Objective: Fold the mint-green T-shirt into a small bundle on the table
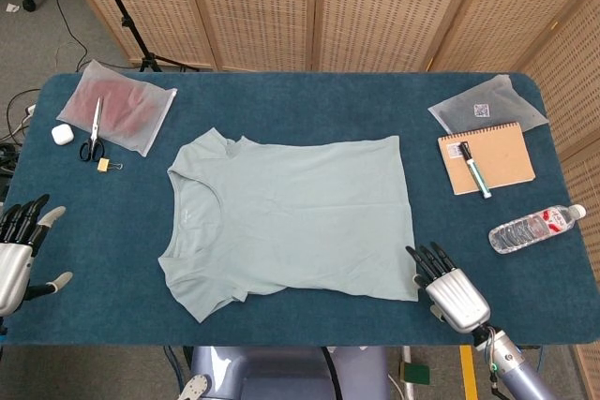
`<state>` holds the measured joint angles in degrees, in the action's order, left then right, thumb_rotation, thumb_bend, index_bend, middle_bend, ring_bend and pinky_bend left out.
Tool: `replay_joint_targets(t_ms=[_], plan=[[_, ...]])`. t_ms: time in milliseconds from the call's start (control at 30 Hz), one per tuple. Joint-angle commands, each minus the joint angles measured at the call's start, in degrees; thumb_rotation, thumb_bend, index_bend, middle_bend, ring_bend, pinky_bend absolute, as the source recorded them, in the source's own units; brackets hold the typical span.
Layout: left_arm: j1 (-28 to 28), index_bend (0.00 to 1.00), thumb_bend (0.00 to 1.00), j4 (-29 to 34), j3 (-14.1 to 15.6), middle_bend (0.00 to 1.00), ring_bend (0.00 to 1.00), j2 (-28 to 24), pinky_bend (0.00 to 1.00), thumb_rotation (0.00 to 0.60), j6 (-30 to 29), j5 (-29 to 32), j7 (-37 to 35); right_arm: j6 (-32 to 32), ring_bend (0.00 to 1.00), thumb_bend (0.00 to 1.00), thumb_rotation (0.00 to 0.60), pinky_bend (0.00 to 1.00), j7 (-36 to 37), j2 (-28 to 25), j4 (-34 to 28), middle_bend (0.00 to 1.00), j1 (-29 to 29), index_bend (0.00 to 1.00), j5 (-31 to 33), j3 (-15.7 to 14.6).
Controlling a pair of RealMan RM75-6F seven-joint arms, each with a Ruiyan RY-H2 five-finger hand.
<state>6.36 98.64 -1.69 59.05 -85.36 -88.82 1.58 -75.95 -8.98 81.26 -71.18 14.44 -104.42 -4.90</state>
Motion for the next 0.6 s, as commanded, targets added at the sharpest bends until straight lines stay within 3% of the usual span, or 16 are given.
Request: replay_joint_targets(t_ms=[33, 600], plan=[[0.04, 0.0, 0.0, -0.01, 0.0, 0.0, 0.0, -0.01, 0.0, 0.6, 0.06, -0.01, 0.03, -0.04, 0.0, 0.17, 0.6, 0.0, -0.02, 0.27, -0.03, 0.0, 0.18, 0.46, 0.12, 0.06], [0.17, 0.0, 0.0, 0.04, -0.14, 0.0, 0.0, -0.08, 0.0, 0.6, 0.51, 0.57, -0.17, 1.95, 0.0, 0.29, 0.6, 0.0, -1.5, 2.62, -0.7, 0.0, 1.95, 0.53, 1.32, 0.04]])
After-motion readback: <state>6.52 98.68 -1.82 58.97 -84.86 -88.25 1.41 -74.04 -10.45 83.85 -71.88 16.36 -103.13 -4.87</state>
